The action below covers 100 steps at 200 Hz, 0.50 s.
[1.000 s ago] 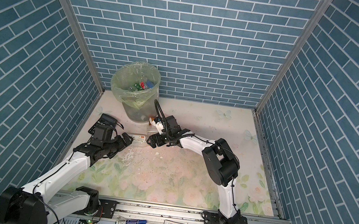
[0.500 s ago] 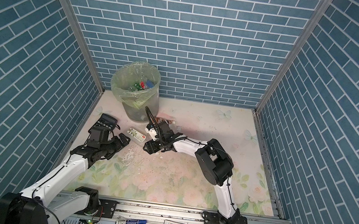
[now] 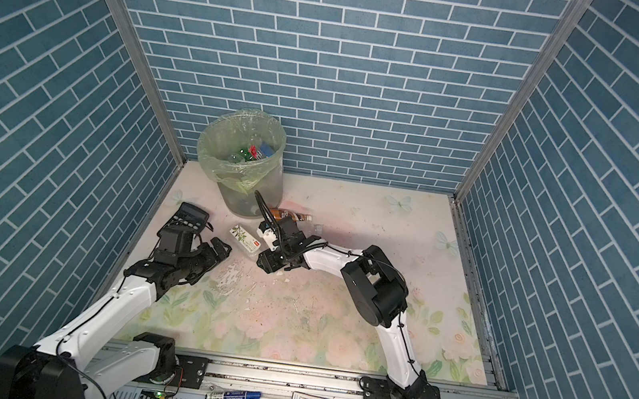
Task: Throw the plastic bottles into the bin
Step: 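Lower the right gripper onto the tea bottle's neck and close it, then lift the tea bottle with the right gripper toward the left gripper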
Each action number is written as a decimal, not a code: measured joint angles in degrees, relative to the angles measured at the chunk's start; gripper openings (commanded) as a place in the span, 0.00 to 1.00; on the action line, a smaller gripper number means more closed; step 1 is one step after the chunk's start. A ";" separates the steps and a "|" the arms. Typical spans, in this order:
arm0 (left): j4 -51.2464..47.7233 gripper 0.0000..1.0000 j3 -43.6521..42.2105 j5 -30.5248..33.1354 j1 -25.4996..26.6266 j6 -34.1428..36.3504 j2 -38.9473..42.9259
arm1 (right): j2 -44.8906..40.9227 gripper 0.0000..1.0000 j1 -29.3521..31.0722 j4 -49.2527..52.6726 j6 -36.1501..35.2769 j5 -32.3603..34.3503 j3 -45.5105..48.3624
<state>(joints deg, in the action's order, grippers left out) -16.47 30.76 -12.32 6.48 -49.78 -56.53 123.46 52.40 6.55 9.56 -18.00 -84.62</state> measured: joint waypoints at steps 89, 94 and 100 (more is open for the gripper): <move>-0.42 0.99 -0.70 -0.02 -0.11 -1.36 1.57 | 0.46 0.33 0.85 2.01 -2.40 0.74 -0.46; -0.44 0.99 -0.70 -0.02 -0.13 -1.46 1.57 | 0.46 0.32 0.85 2.05 -2.40 0.74 -0.50; -0.42 0.99 -0.70 -0.02 -0.13 -1.55 1.57 | 0.46 0.32 0.85 2.08 -2.40 0.74 -0.52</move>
<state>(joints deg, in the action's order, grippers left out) -16.88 30.06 -12.34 6.35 -51.33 -54.96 123.92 53.25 8.62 7.16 -17.26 -85.14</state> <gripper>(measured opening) 0.994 0.417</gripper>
